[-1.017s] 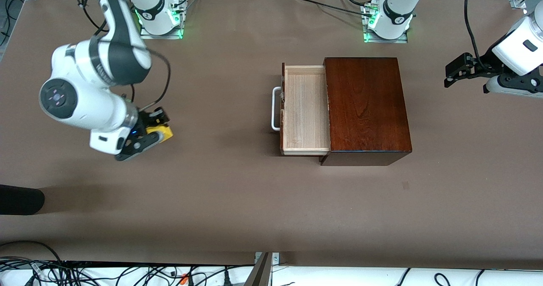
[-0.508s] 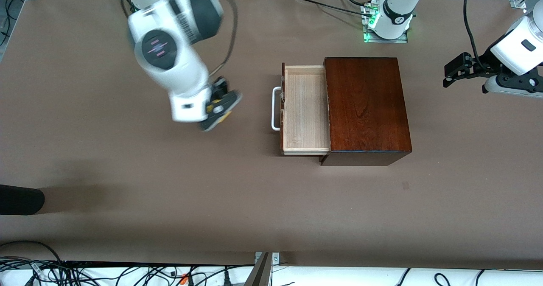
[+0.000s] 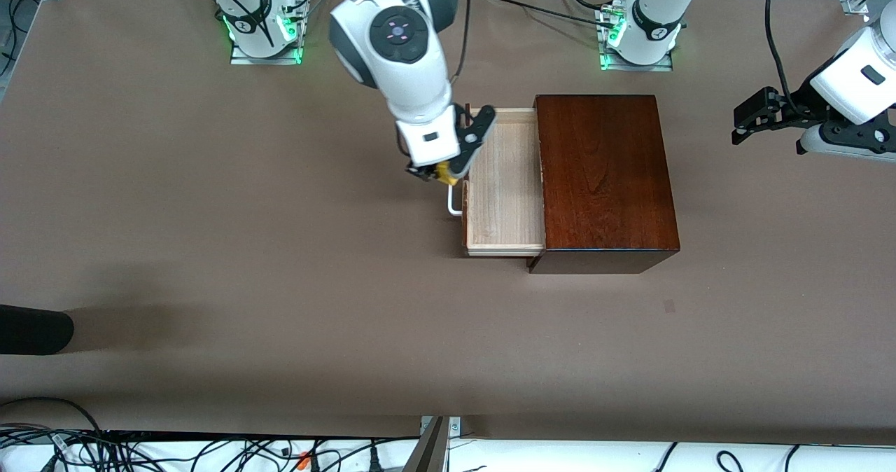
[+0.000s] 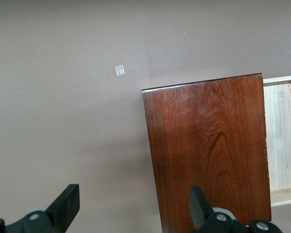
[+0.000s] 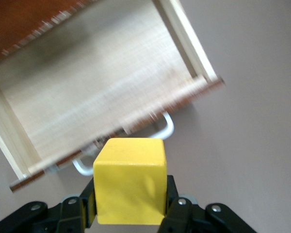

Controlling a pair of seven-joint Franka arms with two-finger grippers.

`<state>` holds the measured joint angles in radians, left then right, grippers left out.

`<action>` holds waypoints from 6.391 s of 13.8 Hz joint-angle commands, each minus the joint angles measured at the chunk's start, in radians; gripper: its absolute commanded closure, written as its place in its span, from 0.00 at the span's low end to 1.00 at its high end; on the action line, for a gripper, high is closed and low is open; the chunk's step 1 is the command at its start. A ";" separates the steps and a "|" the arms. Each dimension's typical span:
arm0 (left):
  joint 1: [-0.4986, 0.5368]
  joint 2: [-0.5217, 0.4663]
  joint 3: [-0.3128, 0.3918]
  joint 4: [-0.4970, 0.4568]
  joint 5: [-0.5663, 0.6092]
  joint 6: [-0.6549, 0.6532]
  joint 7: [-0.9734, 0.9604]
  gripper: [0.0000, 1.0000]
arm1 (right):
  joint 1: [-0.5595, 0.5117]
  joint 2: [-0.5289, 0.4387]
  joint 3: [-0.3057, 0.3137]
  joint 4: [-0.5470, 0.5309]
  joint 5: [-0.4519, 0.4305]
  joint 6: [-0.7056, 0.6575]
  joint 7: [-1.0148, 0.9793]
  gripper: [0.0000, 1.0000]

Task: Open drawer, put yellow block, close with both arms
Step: 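Carry the yellow cube with the right gripper over the open drawer, then lower the cube into the drawer and open the right gripper, then withdraw the right gripper while the left gripper moves to the drawer handle, then push the drawer shut into the box with the left gripper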

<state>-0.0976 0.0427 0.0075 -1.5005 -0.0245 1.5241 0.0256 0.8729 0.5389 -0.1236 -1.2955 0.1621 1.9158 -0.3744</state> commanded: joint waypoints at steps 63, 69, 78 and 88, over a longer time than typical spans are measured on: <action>-0.425 0.495 -0.462 0.124 0.308 0.356 0.381 0.00 | -0.637 -0.623 -0.051 -0.402 -0.107 -0.330 0.166 0.00; -0.478 0.623 -0.458 0.126 0.485 0.392 0.479 0.00 | -0.629 -0.646 -0.042 -0.458 -0.130 -0.302 0.216 0.00; -0.453 0.632 -0.448 0.121 0.497 0.328 0.467 0.00 | -0.640 -0.594 -0.044 -0.361 -0.131 -0.325 0.218 0.00; -0.404 0.623 -0.448 0.118 0.500 0.177 0.476 0.00 | -0.640 -0.585 -0.045 -0.361 -0.177 -0.331 0.278 0.00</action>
<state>-0.5284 0.6740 -0.4364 -1.3844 0.4513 1.7860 0.4780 0.2427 -0.0567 -0.1768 -1.6837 0.0003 1.6055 -0.1140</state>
